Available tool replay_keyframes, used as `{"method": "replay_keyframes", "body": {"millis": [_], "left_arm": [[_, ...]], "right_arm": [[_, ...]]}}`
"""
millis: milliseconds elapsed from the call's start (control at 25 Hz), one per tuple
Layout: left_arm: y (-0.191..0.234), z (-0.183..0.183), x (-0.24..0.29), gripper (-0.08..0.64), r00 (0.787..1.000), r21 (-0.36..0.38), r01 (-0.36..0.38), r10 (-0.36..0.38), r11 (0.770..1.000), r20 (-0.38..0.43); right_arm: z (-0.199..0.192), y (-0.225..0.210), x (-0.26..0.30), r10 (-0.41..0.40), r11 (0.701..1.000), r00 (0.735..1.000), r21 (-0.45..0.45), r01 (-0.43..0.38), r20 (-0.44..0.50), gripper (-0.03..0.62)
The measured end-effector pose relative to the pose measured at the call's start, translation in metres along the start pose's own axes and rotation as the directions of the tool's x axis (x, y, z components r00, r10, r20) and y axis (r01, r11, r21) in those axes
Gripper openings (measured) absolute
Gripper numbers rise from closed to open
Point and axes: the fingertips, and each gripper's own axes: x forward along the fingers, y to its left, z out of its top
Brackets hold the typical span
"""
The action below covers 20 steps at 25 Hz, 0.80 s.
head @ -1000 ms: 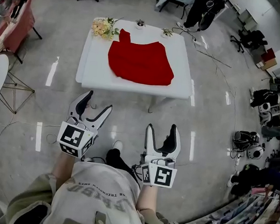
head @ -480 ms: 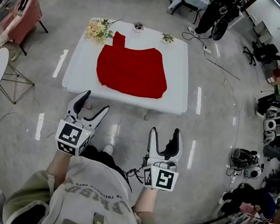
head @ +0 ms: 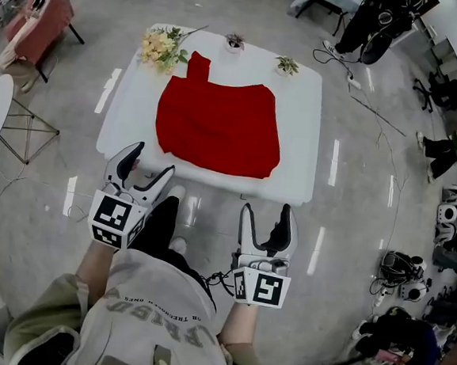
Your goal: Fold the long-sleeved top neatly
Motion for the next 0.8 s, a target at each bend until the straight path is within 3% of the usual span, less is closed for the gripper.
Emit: {"method": "replay_keyframes", "body": {"millis": [520,800], "left_arm": [[0.095,0.072,0.149,0.313,0.996,0.019,0.085,-0.086,0.996,0.039],[0.146,0.056,0.201,0.313,0.993,0.016,0.067,-0.065,0.998,-0.094]], "right_arm": [[0.012,-0.036,0.171,-0.061,0.996,0.998,-0.065,0.059,-0.029,0.328],[-0.01,-0.051,0.249,-0.007,0.992,0.989,-0.127,-0.012,-0.146,0.328]]}}
